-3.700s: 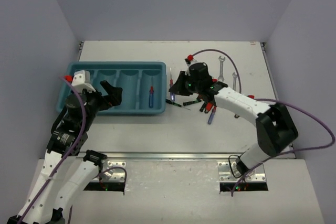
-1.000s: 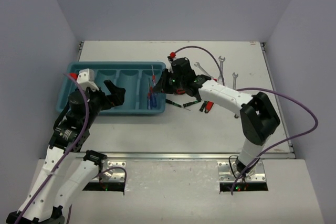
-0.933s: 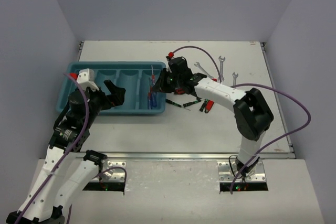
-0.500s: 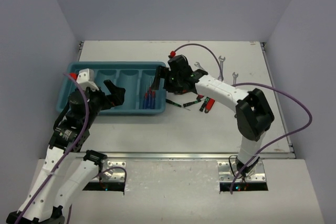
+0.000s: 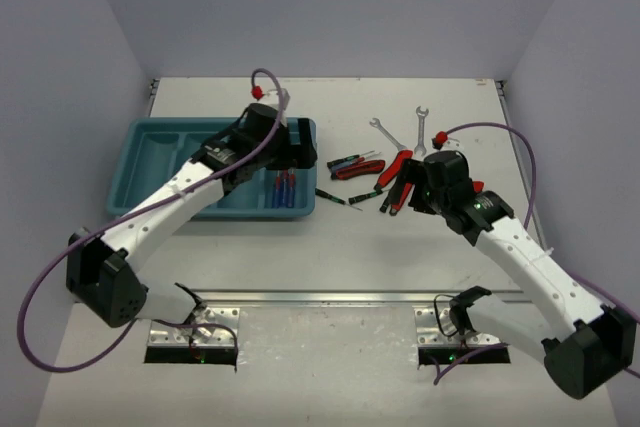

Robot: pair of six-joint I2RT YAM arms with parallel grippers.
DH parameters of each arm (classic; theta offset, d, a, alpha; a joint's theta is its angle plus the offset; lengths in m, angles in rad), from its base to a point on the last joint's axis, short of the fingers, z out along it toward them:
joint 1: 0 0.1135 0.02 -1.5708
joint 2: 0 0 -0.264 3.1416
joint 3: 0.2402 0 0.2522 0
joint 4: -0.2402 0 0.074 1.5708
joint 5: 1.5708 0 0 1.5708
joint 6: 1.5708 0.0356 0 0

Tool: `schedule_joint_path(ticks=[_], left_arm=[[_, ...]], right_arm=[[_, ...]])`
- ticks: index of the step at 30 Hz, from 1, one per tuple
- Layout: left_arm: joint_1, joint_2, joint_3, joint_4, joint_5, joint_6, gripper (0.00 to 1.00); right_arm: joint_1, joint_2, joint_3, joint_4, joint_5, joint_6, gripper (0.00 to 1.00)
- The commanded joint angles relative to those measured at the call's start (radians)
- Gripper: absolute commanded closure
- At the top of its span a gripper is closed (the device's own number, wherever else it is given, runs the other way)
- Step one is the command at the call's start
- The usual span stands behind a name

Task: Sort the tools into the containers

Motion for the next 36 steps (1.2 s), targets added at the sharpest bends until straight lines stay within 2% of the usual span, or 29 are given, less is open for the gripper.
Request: schedule_joint_path(ticks=[1,2,4,8,11,20,22,24,36], left_arm=[[-0.083,0.356,0.346,-0.028,0.014,0.054,0.00],[-0.085,0.475,0.457,-0.045,0.036,0.074,0.00],[-0.090,0.628,0.625,-0.088,0.081,0.120,0.06],[-0.110,0.909,0.972,-0.211,0.092,0.222,0.11],[-0.111,1.050,1.136,-0.254,0.092,0.271,0.25],[-0.127,1.112,1.046,-0.158,0.108,0.496,0.46],[-0.131,1.127,1.045,-0.157,0.106,0.501,0.47],[-0.136,1.138,1.042,-0.149,0.107,0.503,0.54],[-0.153,1.216,1.010,-0.097,0.059,0.510,0.73]], right_arm=[[0.006,-0.290,-0.100,-0.060,0.158,-0.039,0.01],[0.006,-0.380,-0.127,-0.074,0.179,-0.045,0.01],[0.006,-0.454,-0.132,-0.119,0.204,-0.064,0.01],[0.005,-0.521,-0.154,-0.197,0.205,-0.083,0.01],[0.006,-0.545,-0.182,-0.190,0.088,-0.089,0.01],[0.006,-0.528,-0.210,-0.133,0.023,-0.110,0.01],[0.006,-0.521,-0.212,-0.126,0.011,-0.116,0.01],[0.006,-0.519,-0.213,-0.118,0.009,-0.123,0.01],[0.006,-0.502,-0.211,-0.107,-0.001,-0.142,0.01]])
